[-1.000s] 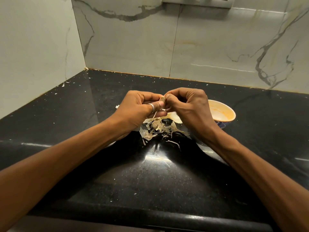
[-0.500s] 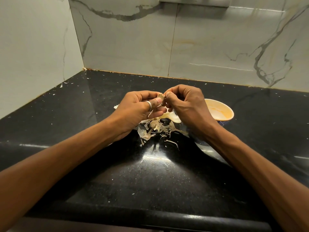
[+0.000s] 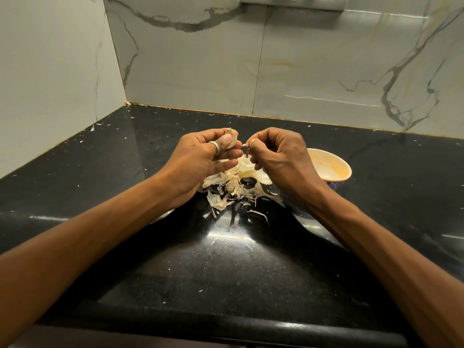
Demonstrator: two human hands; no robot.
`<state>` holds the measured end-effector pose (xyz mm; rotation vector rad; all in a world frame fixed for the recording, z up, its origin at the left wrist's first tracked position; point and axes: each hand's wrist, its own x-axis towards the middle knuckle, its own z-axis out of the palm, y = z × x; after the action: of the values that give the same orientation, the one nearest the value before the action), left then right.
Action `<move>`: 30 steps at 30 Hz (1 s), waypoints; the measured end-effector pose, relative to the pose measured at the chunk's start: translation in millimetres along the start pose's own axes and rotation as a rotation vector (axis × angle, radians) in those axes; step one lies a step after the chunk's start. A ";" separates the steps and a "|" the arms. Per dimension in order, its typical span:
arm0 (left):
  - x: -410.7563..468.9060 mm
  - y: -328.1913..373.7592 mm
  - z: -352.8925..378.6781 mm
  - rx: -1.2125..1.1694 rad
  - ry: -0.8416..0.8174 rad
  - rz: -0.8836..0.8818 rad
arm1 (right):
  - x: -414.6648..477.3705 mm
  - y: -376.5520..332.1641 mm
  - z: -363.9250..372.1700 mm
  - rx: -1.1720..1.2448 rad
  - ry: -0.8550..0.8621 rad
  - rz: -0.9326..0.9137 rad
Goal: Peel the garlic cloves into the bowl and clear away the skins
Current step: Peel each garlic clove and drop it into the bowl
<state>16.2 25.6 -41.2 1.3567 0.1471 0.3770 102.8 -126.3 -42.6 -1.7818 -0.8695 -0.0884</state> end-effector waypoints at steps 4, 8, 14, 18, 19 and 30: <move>2.1 1.8 -3.7 0.017 0.028 0.009 | -1.3 -0.1 -1.9 0.040 0.007 0.008; 1.3 0.8 -2.4 0.058 0.002 0.007 | -2.6 -2.0 -2.2 0.082 -0.025 0.000; -0.4 1.6 -1.5 0.061 0.003 0.016 | -1.5 0.3 -4.1 0.059 -0.009 -0.027; -2.0 1.4 0.1 0.060 0.007 0.032 | -1.4 -0.7 -5.2 0.025 0.024 -0.088; -2.3 1.3 0.4 0.061 0.004 0.035 | -1.2 -0.9 -5.3 0.019 0.026 -0.103; -3.4 0.3 2.6 0.100 -0.007 0.047 | -0.1 -1.6 -6.6 -0.055 0.007 -0.228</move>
<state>13.7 22.0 -40.7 1.4622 0.1293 0.4086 104.0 -131.8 -38.8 -1.7259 -1.0719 -0.2688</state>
